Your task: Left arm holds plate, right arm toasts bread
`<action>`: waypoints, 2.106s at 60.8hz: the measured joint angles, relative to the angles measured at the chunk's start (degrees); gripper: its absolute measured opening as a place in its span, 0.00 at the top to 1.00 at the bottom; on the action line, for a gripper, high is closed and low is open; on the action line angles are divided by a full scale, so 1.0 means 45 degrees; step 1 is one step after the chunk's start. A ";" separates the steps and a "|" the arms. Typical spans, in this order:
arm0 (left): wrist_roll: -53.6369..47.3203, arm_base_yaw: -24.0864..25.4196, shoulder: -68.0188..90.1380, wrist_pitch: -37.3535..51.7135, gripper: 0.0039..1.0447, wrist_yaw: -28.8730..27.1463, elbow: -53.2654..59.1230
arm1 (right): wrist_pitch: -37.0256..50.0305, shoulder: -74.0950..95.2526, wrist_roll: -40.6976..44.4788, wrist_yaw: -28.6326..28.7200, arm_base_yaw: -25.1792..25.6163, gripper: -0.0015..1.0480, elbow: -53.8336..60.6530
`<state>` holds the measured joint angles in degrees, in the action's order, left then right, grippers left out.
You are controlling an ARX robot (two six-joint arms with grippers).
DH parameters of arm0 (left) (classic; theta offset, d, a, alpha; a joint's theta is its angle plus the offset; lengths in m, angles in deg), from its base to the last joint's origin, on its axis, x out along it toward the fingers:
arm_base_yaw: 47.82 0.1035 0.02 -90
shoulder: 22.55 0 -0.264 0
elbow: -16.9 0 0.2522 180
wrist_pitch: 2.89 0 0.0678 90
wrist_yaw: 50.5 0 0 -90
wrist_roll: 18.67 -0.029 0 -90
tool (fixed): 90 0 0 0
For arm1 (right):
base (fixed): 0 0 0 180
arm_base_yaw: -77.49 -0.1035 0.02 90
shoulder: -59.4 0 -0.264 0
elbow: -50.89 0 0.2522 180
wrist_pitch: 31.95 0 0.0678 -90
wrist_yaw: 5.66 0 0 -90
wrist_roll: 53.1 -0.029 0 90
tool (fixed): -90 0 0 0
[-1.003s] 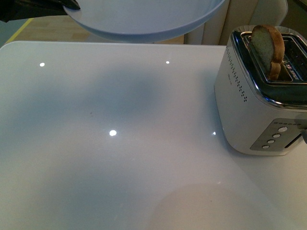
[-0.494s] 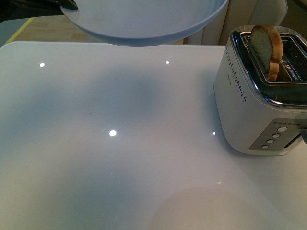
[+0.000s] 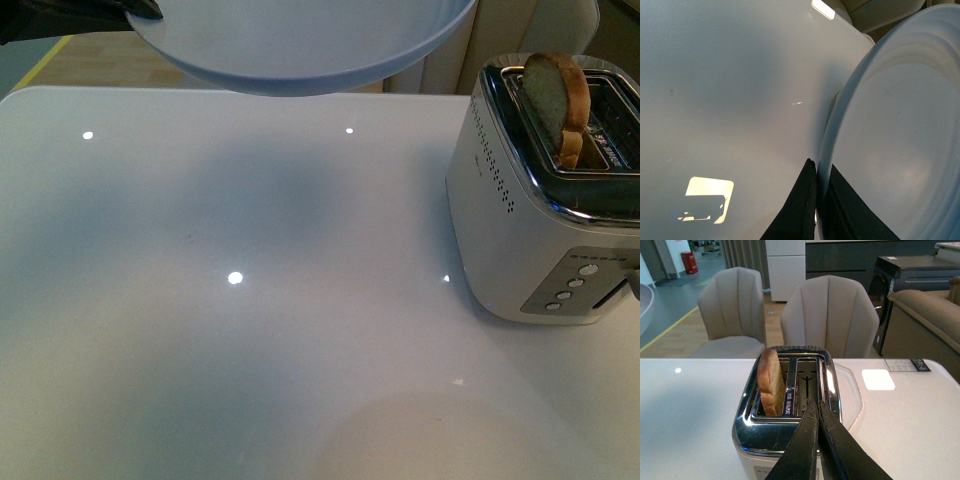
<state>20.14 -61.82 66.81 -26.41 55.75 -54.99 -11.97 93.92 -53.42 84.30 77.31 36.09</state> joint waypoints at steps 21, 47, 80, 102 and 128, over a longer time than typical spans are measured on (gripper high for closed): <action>0.0000 -0.0024 -0.0005 0.0000 0.98 0.0000 0.0000 | -0.2234 -0.2370 0.0000 0.0005 0.0000 0.98 0.0005; 0.0000 -0.0092 -0.0005 0.0000 0.98 0.0000 0.0000 | -0.4323 -0.4507 0.0000 0.0000 0.0000 0.98 0.0005; 0.0005 -0.0155 -0.0019 0.0000 0.98 -0.0024 0.0000 | -0.7456 -0.7553 0.0000 0.0000 0.0010 0.98 0.0005; 0.0005 -0.0185 -0.0029 0.0015 0.98 -0.0024 0.0000 | -0.7480 -0.7587 0.0015 0.0000 0.0010 0.65 0.0005; 0.0005 -0.0185 -0.0029 0.0092 0.98 0.0053 0.0000 | -0.7480 -0.7592 0.0015 0.0000 0.0010 0.09 0.0005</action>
<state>20.16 -62.65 66.68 -25.99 55.99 -54.99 -45.63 59.76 -53.36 84.30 77.35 36.11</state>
